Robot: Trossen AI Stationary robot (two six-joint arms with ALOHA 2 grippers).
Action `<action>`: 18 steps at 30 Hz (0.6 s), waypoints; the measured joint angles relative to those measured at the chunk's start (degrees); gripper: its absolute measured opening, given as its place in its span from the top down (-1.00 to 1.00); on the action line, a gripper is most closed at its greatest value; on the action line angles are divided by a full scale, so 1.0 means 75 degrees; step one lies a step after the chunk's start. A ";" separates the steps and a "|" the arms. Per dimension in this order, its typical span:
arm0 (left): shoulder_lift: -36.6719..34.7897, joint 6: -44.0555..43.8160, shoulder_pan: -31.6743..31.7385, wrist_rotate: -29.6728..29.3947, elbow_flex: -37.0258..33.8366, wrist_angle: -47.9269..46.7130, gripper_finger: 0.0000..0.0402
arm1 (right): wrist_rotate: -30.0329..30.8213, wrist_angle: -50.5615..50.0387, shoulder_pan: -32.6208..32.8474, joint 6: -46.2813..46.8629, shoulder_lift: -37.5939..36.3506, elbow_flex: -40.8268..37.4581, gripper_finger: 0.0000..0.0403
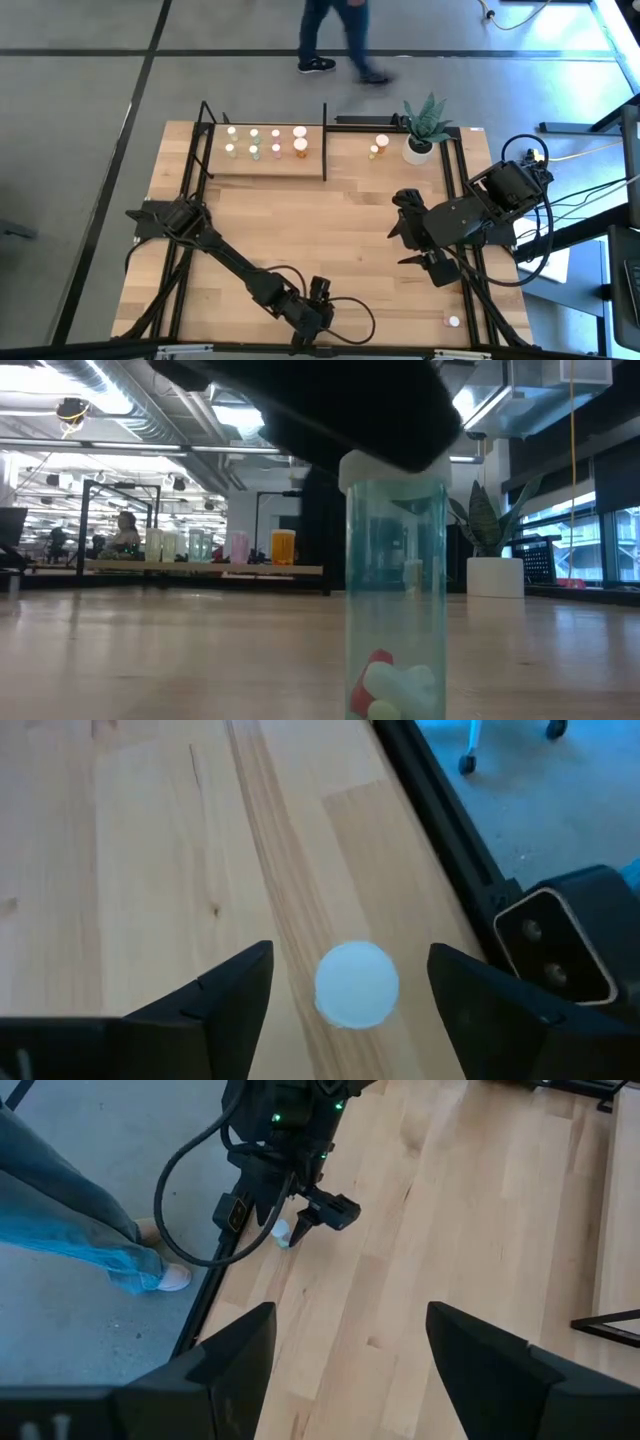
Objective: Pick and place medicine bottles onto shelf by color
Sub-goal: Put the green pill bottle on the shelf and align it with the other green pill bottles
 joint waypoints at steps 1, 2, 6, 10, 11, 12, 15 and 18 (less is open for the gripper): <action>0.0022 -0.0032 0.0000 0.0001 0.0001 -0.0020 -0.27 | 0.0002 0.0000 0.0000 -0.0002 0.0000 0.0000 -0.29; 0.0035 -0.0047 -0.0002 0.0009 -0.0004 -0.0058 -0.26 | 0.0000 0.0000 0.0000 -0.0003 0.0000 0.0000 -0.29; 0.0032 -0.0102 -0.0003 -0.0038 -0.0005 -0.0008 -0.19 | 0.0000 0.0000 0.0000 0.0003 0.0000 0.0000 -0.29; 0.0032 -0.0106 0.0000 -0.0052 -0.0005 -0.0019 -0.12 | 0.0003 0.0000 0.0000 -0.0004 0.0000 0.0000 -0.29; 0.0032 -0.0107 0.0000 -0.0055 -0.0005 -0.0023 -0.10 | 0.0000 0.0000 0.0000 -0.0003 0.0000 0.0000 -0.29; 0.0032 -0.0107 0.0000 -0.0055 -0.0005 -0.0034 -0.07 | 0.0002 0.0000 0.0000 -0.0002 0.0000 0.0000 -0.29; 0.0032 -0.0110 0.0000 -0.0058 -0.0005 -0.0034 -0.01 | 0.0003 0.0000 0.0000 0.0000 0.0000 0.0000 -0.29; 0.0032 -0.0113 0.0000 -0.0058 -0.0005 -0.0034 0.07 | 0.0003 0.0000 0.0000 -0.0004 0.0000 0.0000 -0.29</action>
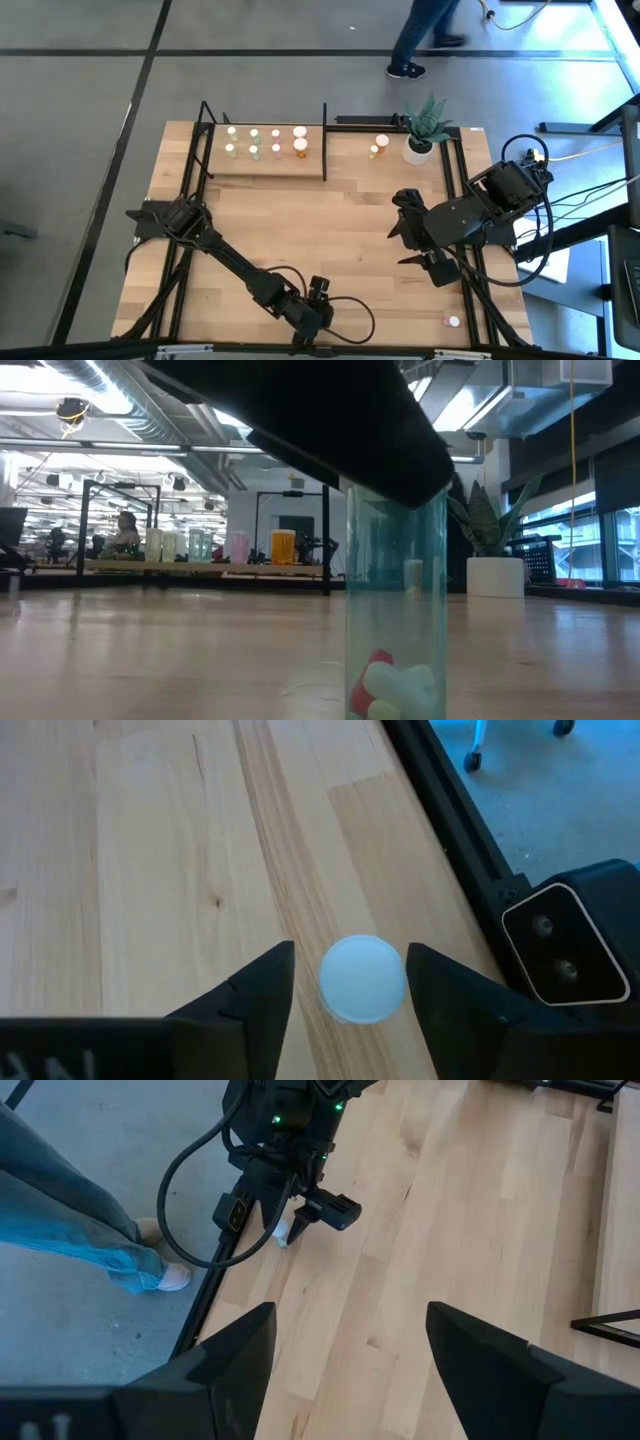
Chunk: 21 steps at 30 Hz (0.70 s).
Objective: Pick and place medicine bottles onto shelf by color
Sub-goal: Put the green pill bottle on the shelf and align it with the other green pill bottles
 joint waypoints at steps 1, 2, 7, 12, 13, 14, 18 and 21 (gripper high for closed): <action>0.0000 -0.0002 0.0000 0.0000 0.0000 -0.0002 0.09 | 0.0000 0.0000 0.0000 0.0006 0.0000 0.0000 -0.29; 0.0000 0.0000 0.0000 0.0000 0.0000 0.0000 0.12 | 0.0000 0.0000 0.0000 0.0004 0.0000 0.0000 -0.29; -0.0003 -0.0003 -0.0022 0.0057 0.0000 0.0001 0.24 | 0.0000 0.0000 0.0000 -0.0002 0.0000 0.0000 -0.29; -0.0006 -0.0003 -0.0044 0.0065 0.0000 0.0001 0.35 | 0.0000 0.0000 0.0000 0.0004 0.0000 0.0000 -0.29; -0.0006 -0.0003 -0.0044 0.0067 0.0000 0.0001 0.36 | 0.0000 0.0000 0.0000 0.0001 0.0000 0.0000 -0.29; -0.0006 -0.0003 -0.0044 0.0067 0.0000 0.0001 0.38 | 0.0000 0.0000 0.0000 -0.0003 0.0000 0.0000 -0.29; -0.0006 -0.0003 -0.0044 0.0073 0.0000 0.0001 0.42 | 0.0000 0.0000 0.0000 0.0004 0.0000 0.0000 -0.29; -0.0009 -0.0003 -0.0044 0.0075 0.0000 0.0001 0.42 | 0.0000 0.0000 0.0000 0.0007 0.0000 -0.0003 -0.29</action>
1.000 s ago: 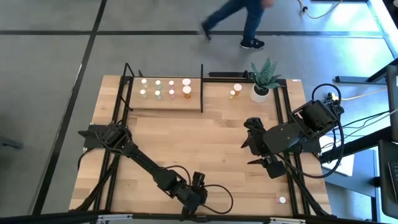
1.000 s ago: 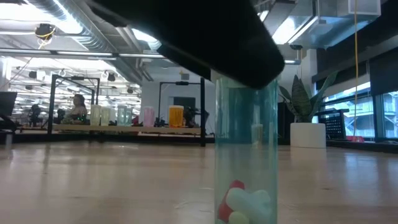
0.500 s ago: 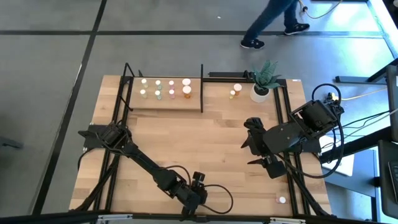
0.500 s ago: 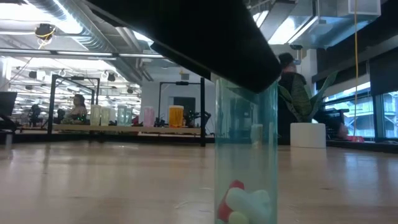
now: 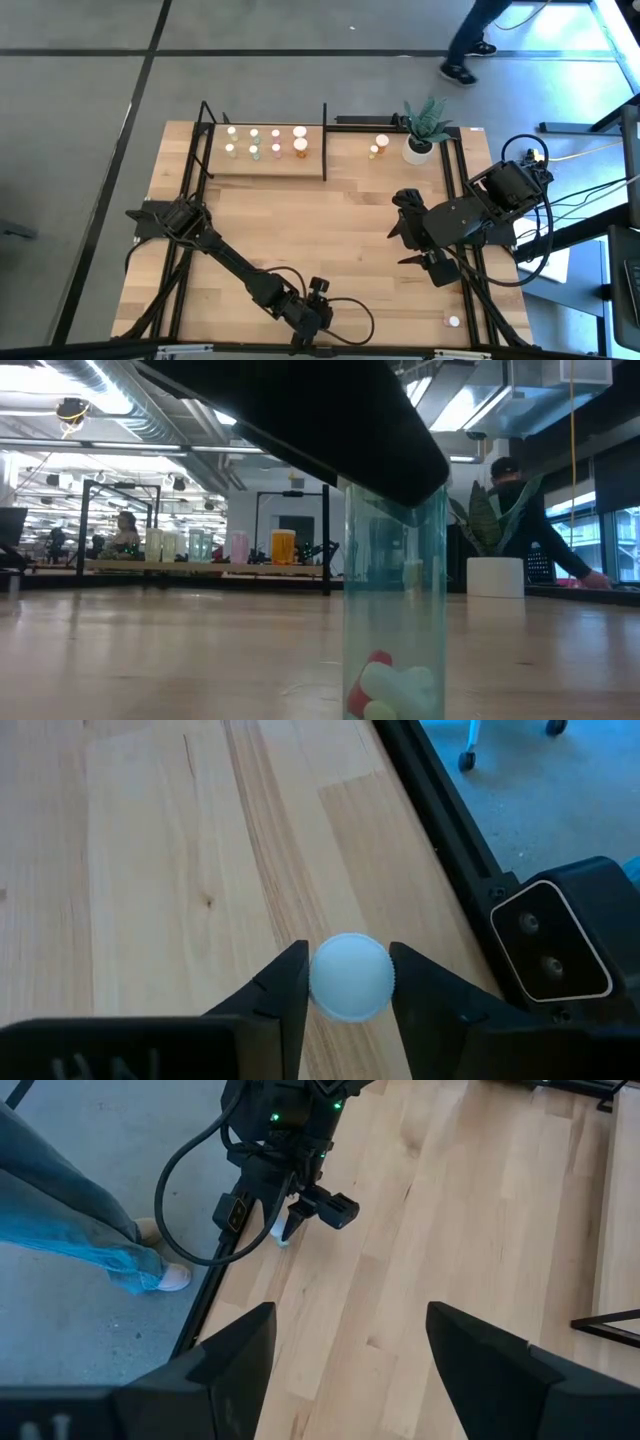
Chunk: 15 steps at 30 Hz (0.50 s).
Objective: Pick and place medicine bottles onto shelf by color
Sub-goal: Put the green pill bottle on the shelf and align it with the other green pill bottles
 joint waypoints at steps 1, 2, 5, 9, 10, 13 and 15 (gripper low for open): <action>0.0000 0.0000 0.0000 0.0001 0.0000 0.0000 0.42 | 0.0000 0.0000 0.0000 0.0001 0.0000 0.0000 -0.29; 0.0000 0.0000 0.0000 0.0001 0.0000 0.0000 0.42 | 0.0000 0.0000 0.0000 0.0001 0.0000 0.0000 -0.29; -0.0010 0.0000 0.0000 0.0003 0.0000 -0.0005 0.42 | 0.0000 0.0000 0.0000 0.0002 0.0000 0.0000 -0.29; -0.0050 -0.0039 0.0000 0.0010 0.0000 -0.0057 0.42 | 0.0000 0.0000 0.0000 0.0001 0.0000 0.0000 -0.29; -0.0090 -0.0092 0.0000 0.0010 0.0000 -0.0125 0.42 | 0.0000 0.0000 0.0000 0.0000 0.0000 0.0000 -0.29; -0.0325 -0.0263 0.0017 -0.0024 0.0000 -0.0341 0.42 | 0.0000 0.0000 0.0000 -0.0010 -0.0003 -0.0001 -0.29; -0.0536 -0.0384 0.0049 -0.0051 0.0000 -0.0561 0.42 | 0.0000 -0.0006 0.0003 -0.0017 -0.0003 -0.0006 -0.29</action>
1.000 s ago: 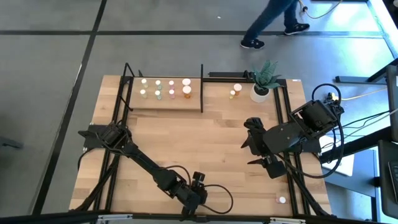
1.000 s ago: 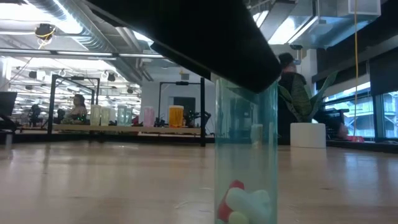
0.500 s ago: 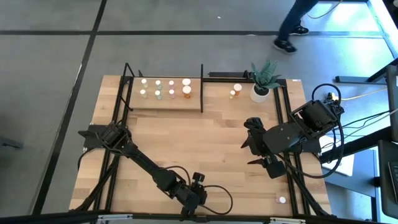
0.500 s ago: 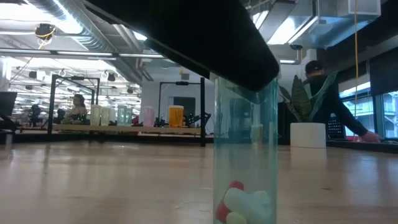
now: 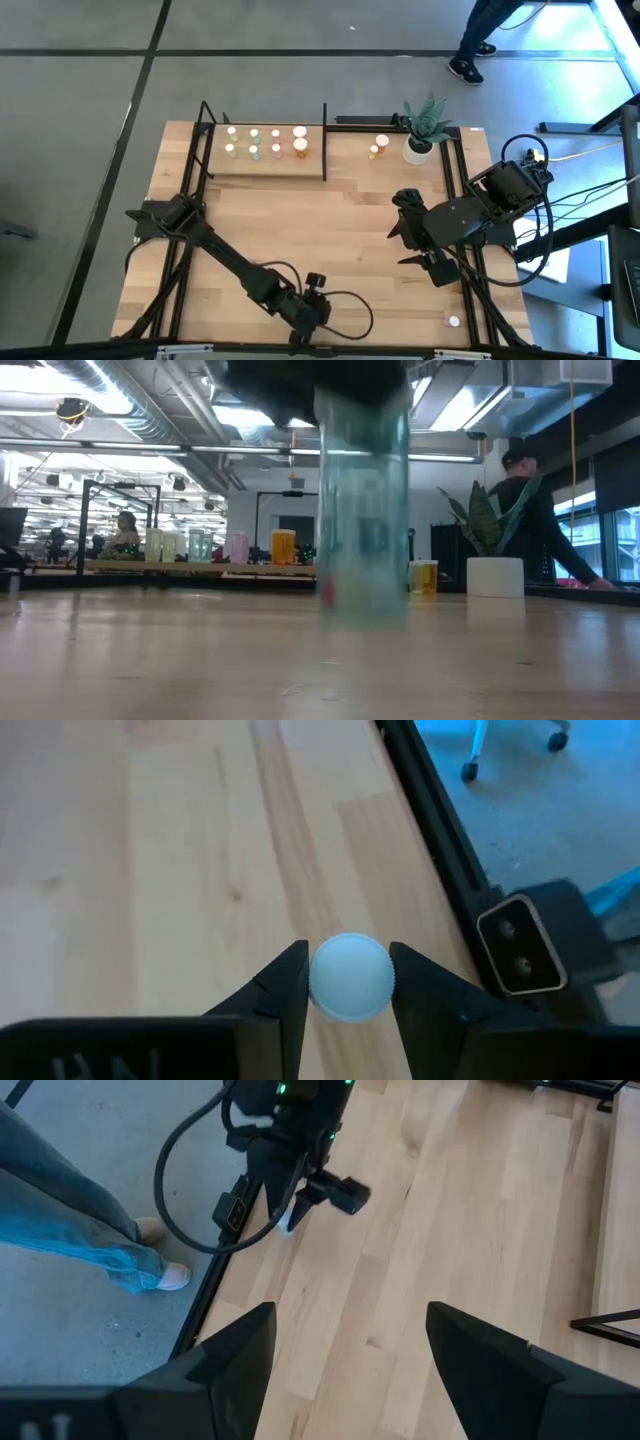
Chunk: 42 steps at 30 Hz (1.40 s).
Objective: Pick and place medicine bottles onto shelf by color
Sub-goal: Put the green pill bottle on the shelf and align it with the other green pill bottles
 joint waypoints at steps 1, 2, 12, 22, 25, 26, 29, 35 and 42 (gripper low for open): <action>-0.0116 -0.0067 0.0026 -0.0003 0.0000 -0.0084 0.42 | 0.0000 0.0003 0.0000 0.0000 0.0000 0.0000 -0.29; -0.0251 -0.0155 0.0048 -0.0032 0.0000 -0.0206 0.42 | 0.0000 0.0003 0.0000 0.0000 0.0000 0.0000 -0.29; -0.1935 -0.0909 0.0273 -0.1097 0.0003 -0.1610 0.42 | 0.0000 0.0003 0.0000 -0.0003 -0.0003 0.0000 -0.29; -0.3623 -0.3308 0.1021 -0.2510 0.0009 -0.4377 0.42 | 0.0729 0.0006 0.0003 0.0000 -0.0006 0.0000 -0.29; -0.3984 -0.4360 0.1315 -0.3009 0.0009 -0.5336 0.42 | 0.1288 0.0006 -0.0044 -0.0003 -0.0006 0.0000 -0.29; -0.4076 -0.4669 0.1420 -0.3143 0.0009 -0.5603 0.42 | 0.1405 0.0014 -0.0073 -0.0002 -0.0006 -0.0009 -0.29; -0.4231 -0.5355 0.1741 -0.3391 0.0007 -0.6400 0.42 | 0.1778 0.0018 -0.0204 0.0037 -0.0006 -0.0026 -0.29; -0.4237 -0.6512 0.2557 -0.3457 0.0006 -0.8021 0.42 | 0.2165 0.0163 -0.0637 0.0038 0.0110 -0.0029 -0.29; -0.4211 -0.6955 0.3460 -0.3652 -0.0134 -0.8721 0.42 | 0.2186 0.0236 -0.1141 0.0015 0.0175 -0.0032 -0.29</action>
